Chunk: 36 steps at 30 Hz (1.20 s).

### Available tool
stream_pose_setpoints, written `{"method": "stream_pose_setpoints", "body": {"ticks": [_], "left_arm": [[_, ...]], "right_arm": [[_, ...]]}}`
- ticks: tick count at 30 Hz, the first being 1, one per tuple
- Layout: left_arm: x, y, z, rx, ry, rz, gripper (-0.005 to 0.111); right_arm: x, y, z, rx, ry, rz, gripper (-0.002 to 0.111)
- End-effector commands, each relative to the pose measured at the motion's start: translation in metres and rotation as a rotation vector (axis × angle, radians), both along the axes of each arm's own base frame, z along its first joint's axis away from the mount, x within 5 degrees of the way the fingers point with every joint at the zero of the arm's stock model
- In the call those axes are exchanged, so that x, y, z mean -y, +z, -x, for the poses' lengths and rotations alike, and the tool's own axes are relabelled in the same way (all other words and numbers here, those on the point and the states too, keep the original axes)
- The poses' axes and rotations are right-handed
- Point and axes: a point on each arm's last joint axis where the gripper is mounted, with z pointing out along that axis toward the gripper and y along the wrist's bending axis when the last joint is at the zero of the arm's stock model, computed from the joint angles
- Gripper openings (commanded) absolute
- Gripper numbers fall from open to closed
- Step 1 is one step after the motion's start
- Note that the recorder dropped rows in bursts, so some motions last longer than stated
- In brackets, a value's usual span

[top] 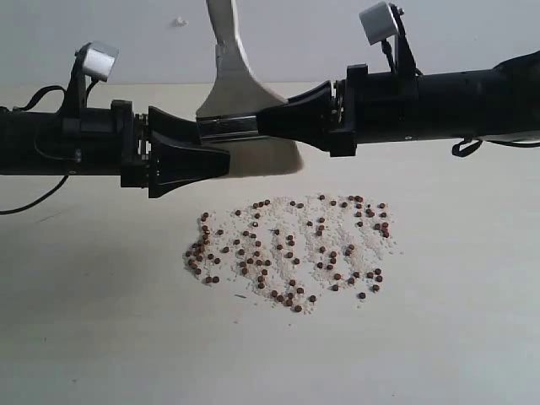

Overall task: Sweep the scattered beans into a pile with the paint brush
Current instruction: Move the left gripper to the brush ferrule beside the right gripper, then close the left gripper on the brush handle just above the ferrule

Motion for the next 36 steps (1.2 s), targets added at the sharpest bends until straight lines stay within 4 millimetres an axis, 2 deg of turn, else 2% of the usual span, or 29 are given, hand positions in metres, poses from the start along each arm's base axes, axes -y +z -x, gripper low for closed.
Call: {"method": "stream_pose_setpoints", "body": {"ticks": [1,12,22,34,36], "left_arm": [[0.001,0.003,-0.002,0.009,0.000,0.015,0.090],[0.003,0.009,-0.008,0.032,0.000,0.023,0.090],[0.017,0.009,-0.001,0.041,-0.048,0.022,0.090],[0.017,0.008,-0.001,0.037,-0.041,0.013,0.090],[0.017,0.008,-0.001,0.036,-0.040,0.014,0.082]], "right_arm": [[-0.002,0.004,-0.001,0.007,0.006,-0.025,0.000],[-0.003,-0.025,-0.006,-0.061,0.007,-0.005,0.000],[-0.003,-0.023,-0.008,-0.052,0.007,-0.007,0.000],[-0.003,-0.023,-0.008,-0.052,0.007,-0.007,0.000],[-0.003,-0.023,-0.008,-0.052,0.007,-0.007,0.000]]}}
